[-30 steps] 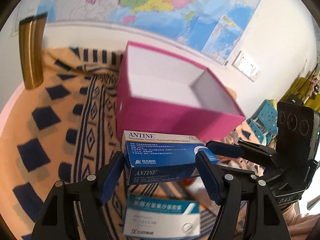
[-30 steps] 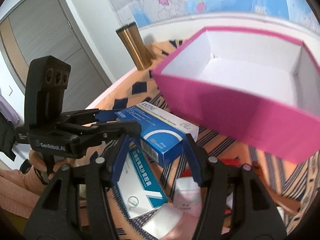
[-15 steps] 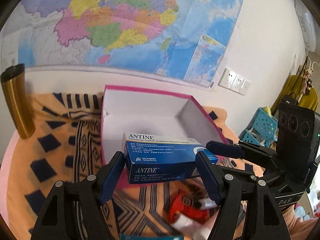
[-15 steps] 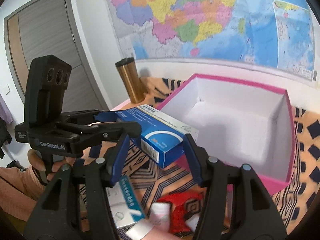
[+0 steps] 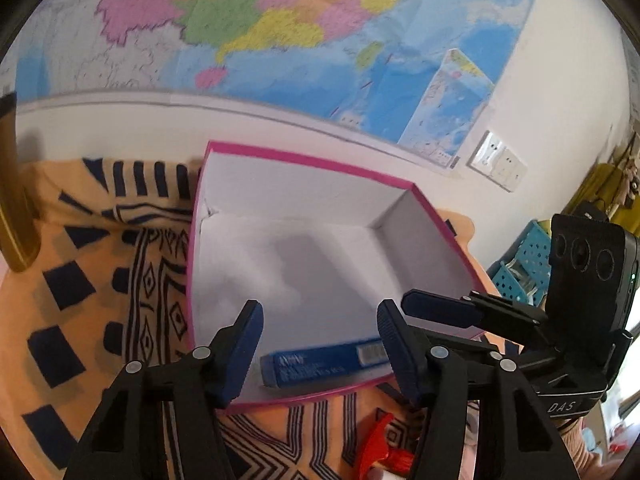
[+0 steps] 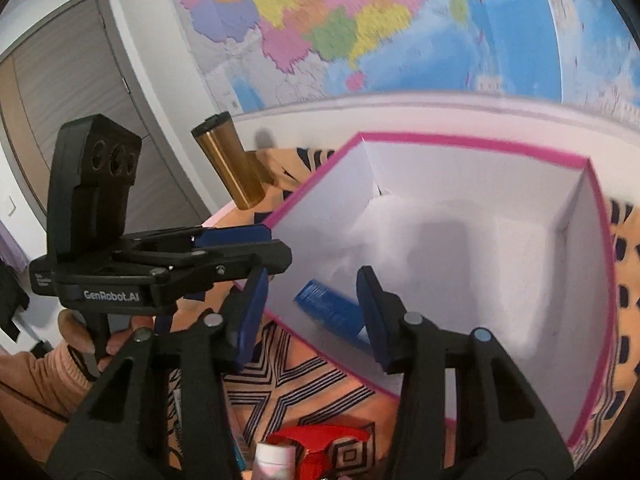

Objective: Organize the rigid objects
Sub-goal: 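Lower the medicine box into the pink box and open the left gripper, then move the right gripper toward the brown wooden massage comb, then grasp the wooden comb handle with the right gripper and lift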

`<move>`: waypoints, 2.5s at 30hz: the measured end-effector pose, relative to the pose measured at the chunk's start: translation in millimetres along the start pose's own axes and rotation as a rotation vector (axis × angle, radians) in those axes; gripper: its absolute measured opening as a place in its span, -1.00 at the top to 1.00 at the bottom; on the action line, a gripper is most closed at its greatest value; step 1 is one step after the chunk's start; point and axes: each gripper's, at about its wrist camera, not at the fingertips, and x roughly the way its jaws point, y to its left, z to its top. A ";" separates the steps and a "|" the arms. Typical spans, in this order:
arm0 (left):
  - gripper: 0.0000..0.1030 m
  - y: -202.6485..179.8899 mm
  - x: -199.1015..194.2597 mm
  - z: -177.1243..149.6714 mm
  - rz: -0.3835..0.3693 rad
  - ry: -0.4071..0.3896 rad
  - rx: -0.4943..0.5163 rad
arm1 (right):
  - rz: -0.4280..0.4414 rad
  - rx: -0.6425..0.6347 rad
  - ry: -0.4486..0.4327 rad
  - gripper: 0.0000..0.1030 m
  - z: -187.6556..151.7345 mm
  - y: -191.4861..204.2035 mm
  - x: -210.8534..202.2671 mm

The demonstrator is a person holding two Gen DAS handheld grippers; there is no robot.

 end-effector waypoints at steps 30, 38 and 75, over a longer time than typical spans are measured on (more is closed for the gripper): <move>-0.56 -49.6 -59.4 -83.9 -0.030 -0.053 0.181 | -0.101 0.038 -0.049 -0.10 -55.5 -7.7 -83.4; -0.56 -65.0 -43.8 -122.3 -0.065 0.055 0.197 | -0.147 0.061 0.069 -0.10 -111.6 -8.5 -85.7; -0.56 -110.3 27.6 -112.1 -0.091 0.195 0.277 | -0.233 0.365 0.049 -0.07 -159.1 -89.2 -101.0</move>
